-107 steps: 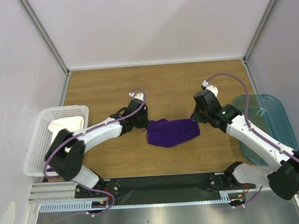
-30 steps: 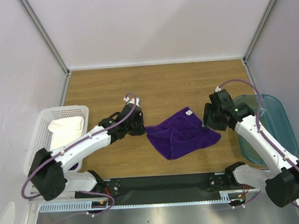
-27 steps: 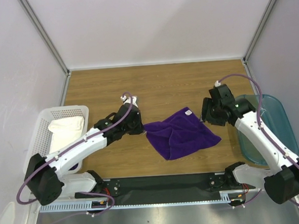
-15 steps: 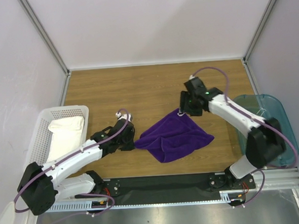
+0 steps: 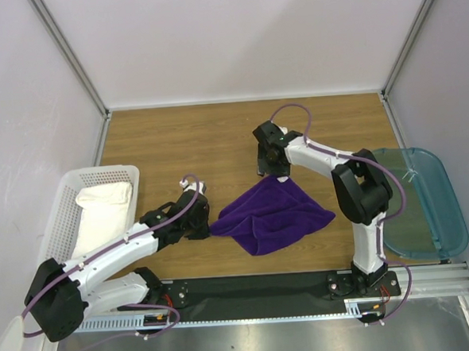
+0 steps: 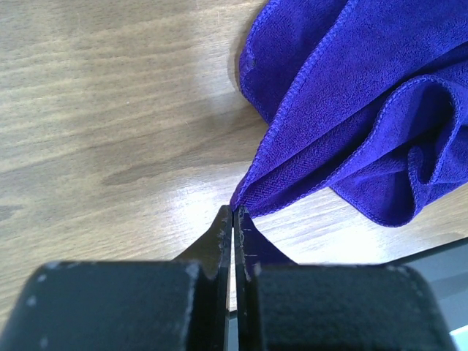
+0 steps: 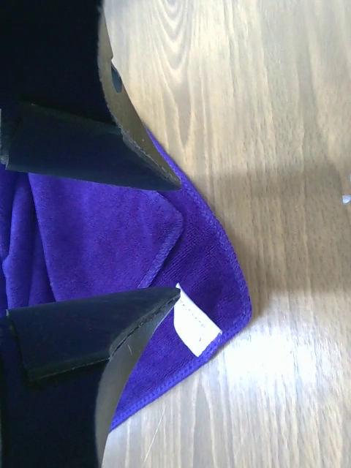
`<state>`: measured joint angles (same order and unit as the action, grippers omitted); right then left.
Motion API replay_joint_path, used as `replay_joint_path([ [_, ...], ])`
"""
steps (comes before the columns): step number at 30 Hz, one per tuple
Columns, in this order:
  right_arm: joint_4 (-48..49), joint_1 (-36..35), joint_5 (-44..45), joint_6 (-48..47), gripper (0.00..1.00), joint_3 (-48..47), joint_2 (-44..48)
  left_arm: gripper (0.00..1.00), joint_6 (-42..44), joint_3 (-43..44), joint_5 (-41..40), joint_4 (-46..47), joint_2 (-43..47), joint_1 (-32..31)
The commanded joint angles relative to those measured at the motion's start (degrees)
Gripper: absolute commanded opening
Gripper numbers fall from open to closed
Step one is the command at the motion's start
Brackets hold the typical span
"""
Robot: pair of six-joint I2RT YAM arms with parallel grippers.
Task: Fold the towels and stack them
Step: Flatten out the crumpled towel
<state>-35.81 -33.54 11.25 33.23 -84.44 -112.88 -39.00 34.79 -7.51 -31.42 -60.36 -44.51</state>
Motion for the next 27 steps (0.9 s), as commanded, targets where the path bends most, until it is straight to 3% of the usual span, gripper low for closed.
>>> replay_joint_path([
  [1,-2.33,-1.00,2.47,-0.01,0.59,-3.18,-2.16,0.00,0.51,-0.42,0.12,1.01,1.03,-0.31],
  [8,-2.15,-2.06,1.76,-0.10,0.54,-3.71,-4.01,0.00,1.56,-0.24,0.04,1.01,0.15,-0.31],
  [11,-2.16,-2.14,1.67,-0.19,0.47,-3.45,-4.71,0.00,2.00,-0.16,0.04,0.92,0.15,-0.31],
  [14,-2.24,-2.23,1.76,-0.10,0.36,-3.62,-4.98,0.00,2.00,-0.16,-0.14,0.75,0.59,-0.31],
  [15,-2.24,-2.23,1.76,-0.10,0.28,-3.62,-4.72,0.00,2.00,-0.16,-0.31,0.31,0.59,-0.31],
  [21,-4.61,-2.23,3.17,-0.01,0.00,-3.97,-3.49,0.00,2.70,0.54,-1.89,-1.27,1.91,-0.22],
  [27,-6.37,-2.23,4.92,-0.19,0.00,-4.33,2.31,0.00,4.19,6.17,-6.11,-3.91,3.49,-0.14],
])
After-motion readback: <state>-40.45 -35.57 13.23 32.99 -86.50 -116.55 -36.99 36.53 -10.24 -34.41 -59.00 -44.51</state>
